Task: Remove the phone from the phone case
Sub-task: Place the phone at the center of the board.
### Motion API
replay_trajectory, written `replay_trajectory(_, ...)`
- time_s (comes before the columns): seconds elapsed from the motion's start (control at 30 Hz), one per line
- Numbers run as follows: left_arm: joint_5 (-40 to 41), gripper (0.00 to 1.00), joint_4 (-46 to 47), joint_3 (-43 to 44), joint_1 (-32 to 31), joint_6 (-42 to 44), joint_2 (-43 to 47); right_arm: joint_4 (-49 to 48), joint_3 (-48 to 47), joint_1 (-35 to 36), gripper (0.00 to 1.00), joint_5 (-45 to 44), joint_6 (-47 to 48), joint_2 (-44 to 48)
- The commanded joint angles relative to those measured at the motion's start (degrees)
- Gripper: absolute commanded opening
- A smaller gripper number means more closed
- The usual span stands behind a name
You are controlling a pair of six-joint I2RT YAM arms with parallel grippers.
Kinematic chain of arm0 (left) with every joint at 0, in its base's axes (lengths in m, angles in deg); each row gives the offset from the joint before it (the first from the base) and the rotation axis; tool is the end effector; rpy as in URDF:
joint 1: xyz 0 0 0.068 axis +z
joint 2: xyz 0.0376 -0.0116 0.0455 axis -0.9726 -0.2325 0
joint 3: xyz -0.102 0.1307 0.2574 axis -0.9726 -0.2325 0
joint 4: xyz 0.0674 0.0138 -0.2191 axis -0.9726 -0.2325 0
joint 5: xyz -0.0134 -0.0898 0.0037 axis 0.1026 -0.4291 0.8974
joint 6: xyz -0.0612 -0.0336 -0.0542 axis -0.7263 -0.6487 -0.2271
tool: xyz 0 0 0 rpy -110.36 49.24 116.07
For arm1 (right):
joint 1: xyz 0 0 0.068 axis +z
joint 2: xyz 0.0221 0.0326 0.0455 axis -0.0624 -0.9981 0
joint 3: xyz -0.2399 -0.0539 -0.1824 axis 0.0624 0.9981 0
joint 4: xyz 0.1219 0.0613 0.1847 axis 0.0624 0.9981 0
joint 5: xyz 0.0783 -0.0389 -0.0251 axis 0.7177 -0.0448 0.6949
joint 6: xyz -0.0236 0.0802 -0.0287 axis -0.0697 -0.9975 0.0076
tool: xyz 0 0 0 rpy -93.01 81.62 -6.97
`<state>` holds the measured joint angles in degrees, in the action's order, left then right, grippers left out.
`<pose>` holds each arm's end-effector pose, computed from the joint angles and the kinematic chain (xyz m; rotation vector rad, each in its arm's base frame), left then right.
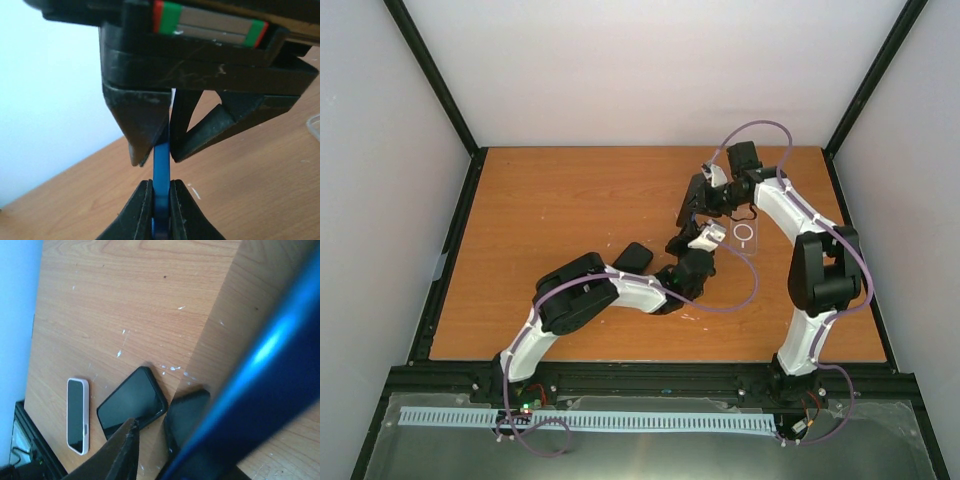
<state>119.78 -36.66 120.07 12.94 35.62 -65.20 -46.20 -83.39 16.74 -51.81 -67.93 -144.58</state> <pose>0.2756 -0.4015 0.2186 0.4141 1.5952 0.3187 0.3703 0.1358 0.2656 -0.2213 2.6211 1.0245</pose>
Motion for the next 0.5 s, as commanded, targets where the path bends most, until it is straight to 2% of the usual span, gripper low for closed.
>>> replay_trajectory(0.0, 3.20, 0.00, 24.95, -1.13, -0.69, 19.37, -1.96, -5.82, 3.00, 0.37, 0.21, 4.19, -2.15, 4.94)
replay_trajectory(0.07, 2.99, 0.00, 27.92, -1.54, -1.08, 22.73, -2.40, -7.48, 4.31, 0.37, 0.16, 4.01, -1.82, 7.16)
replay_trajectory(0.27, 1.88, 0.00, 29.84, -1.36, -1.88, 24.79, -2.86, -10.94, 6.60, 0.37, 0.06, 3.60, -2.53, 11.38)
replay_trajectory(0.37, 1.67, 0.00, 31.34, -1.38, -1.86, 25.90, -2.98, -10.88, 6.33, 0.37, 0.04, 3.32, -2.51, 11.60)
replay_trajectory(0.4, 1.67, 0.01, 31.56, -1.38, -1.86, 26.08, -2.99, -10.91, 6.40, 0.38, 0.04, 3.21, -2.45, 11.70)
replay_trajectory(0.47, 1.71, 0.13, 31.84, -1.63, -1.91, 26.27, -2.89, -10.98, 6.31, 0.37, 0.03, 2.78, -2.03, 11.94)
